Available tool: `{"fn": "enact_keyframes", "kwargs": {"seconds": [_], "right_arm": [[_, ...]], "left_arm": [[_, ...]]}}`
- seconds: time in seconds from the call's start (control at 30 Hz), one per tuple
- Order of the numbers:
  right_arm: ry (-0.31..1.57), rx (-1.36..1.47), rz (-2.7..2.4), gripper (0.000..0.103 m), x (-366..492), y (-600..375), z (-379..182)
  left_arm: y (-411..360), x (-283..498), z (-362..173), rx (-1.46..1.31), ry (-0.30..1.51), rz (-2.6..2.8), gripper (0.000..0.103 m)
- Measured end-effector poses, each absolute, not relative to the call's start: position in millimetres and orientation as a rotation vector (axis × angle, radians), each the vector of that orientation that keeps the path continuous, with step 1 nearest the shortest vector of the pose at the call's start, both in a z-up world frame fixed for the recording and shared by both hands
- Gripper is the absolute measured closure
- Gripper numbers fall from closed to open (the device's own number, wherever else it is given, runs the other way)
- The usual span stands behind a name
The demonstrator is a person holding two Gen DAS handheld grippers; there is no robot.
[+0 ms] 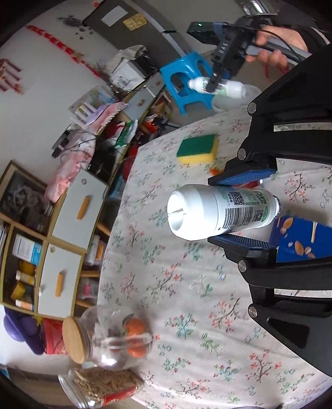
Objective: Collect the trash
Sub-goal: 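Grasp a white yogurt bottle with the right gripper while the left gripper grasps another, then drop both white yogurt bottles into the white bin from both grippers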
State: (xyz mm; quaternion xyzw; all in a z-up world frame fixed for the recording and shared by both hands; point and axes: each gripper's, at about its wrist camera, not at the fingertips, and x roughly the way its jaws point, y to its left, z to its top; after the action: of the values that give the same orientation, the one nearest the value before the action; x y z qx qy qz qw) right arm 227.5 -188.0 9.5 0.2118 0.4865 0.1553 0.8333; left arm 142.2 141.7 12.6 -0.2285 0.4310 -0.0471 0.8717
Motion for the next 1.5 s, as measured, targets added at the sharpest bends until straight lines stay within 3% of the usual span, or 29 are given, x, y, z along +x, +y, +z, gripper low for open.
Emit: {"fn": "enact_keyframes", "kwargs": {"seconds": [0.6, 0.97, 1.1, 1.5], "right_arm": [[1.006, 0.496, -0.002, 0.061, 192, -376, -2], [1.037, 0.539, -0.045, 0.059, 193, -431, -21], [1.025, 0.566, -0.047, 0.036, 193, -441, -21], [1.028, 0.642, -0.101, 0.032, 181, -476, -21]], "left_arm": [[-16, 168, 26, -0.313, 0.954, -0.324, 0.064], [-129, 196, 19, -0.205, 1.008, -0.434, 0.064], [-158, 207, 19, -0.17, 1.012, -0.448, 0.064], [-233, 247, -13, -0.14, 1.086, -0.498, 0.064]]}}
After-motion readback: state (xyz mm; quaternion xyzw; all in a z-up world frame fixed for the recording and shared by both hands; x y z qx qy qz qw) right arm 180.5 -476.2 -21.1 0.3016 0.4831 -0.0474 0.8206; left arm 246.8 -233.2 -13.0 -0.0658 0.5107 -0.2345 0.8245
